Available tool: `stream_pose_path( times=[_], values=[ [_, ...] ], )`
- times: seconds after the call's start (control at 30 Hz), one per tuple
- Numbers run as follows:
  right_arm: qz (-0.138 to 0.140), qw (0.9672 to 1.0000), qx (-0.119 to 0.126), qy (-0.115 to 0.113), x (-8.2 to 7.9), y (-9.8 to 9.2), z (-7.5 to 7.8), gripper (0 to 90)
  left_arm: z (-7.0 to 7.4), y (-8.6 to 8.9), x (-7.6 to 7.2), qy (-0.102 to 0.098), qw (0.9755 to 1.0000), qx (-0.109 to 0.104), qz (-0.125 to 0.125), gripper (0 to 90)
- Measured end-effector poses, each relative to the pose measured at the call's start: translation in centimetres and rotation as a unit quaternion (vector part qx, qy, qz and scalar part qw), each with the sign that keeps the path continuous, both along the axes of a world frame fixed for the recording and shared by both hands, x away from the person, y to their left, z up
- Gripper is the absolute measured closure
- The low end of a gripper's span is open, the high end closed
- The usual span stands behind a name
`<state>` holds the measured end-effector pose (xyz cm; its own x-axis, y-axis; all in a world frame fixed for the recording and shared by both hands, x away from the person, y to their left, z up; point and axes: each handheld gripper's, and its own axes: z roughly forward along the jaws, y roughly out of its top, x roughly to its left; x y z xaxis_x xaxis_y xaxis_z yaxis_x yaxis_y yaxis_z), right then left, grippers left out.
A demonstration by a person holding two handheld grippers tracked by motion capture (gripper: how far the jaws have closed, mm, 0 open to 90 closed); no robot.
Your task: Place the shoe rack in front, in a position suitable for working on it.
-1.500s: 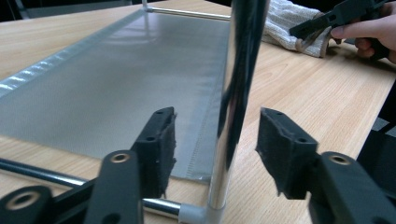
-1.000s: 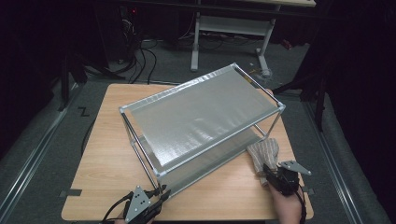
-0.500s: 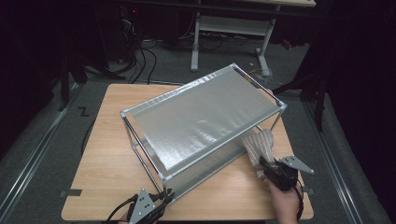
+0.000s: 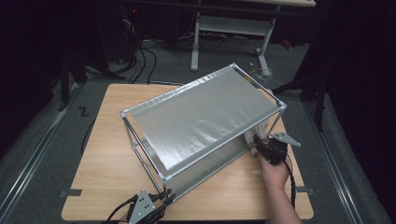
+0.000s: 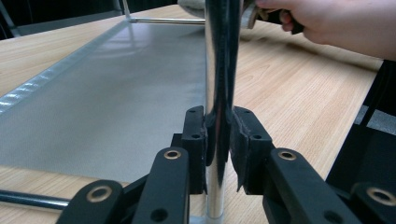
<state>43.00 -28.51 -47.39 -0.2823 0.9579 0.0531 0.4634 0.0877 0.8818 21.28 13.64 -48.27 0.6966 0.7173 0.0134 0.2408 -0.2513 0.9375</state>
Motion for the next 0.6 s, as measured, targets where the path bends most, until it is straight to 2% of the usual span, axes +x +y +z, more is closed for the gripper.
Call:
stream_pose_path(
  times=[0.2, 0.3, 0.37, 0.43, 0.53, 0.6],
  values=[
    [-0.005, 0.9987, -0.037, 0.034, 1.7, 0.7, -0.9, 60.4, 0.0, 0.1, -0.1, 0.000, 1.0000, -0.004, -0.004, 72.2],
    [-0.003, 0.9973, -0.050, 0.053, 2.1, 0.9, -1.4, 56.1, 0.0, 0.1, -0.1, 0.000, 1.0000, -0.004, -0.006, 70.9],
    [0.000, 0.9972, -0.046, 0.059, 2.4, 0.8, -1.7, 50.1, 0.0, 0.1, -0.1, 0.001, 1.0000, -0.007, -0.005, 69.1],
    [-0.003, 0.9971, -0.034, 0.068, 2.4, 0.7, -1.8, 47.8, 0.0, 0.1, -0.1, 0.001, 0.9999, -0.010, -0.004, 68.6],
    [-0.003, 0.9974, -0.038, 0.062, 2.5, 0.8, -1.9, 45.3, 0.0, 0.3, -0.1, 0.001, 0.9999, -0.009, -0.005, 68.0],
    [-0.001, 0.9973, -0.050, 0.055, 2.4, 1.1, -1.9, 45.2, 0.0, 0.3, -0.1, 0.001, 0.9999, -0.011, -0.004, 67.3]
  ],
)
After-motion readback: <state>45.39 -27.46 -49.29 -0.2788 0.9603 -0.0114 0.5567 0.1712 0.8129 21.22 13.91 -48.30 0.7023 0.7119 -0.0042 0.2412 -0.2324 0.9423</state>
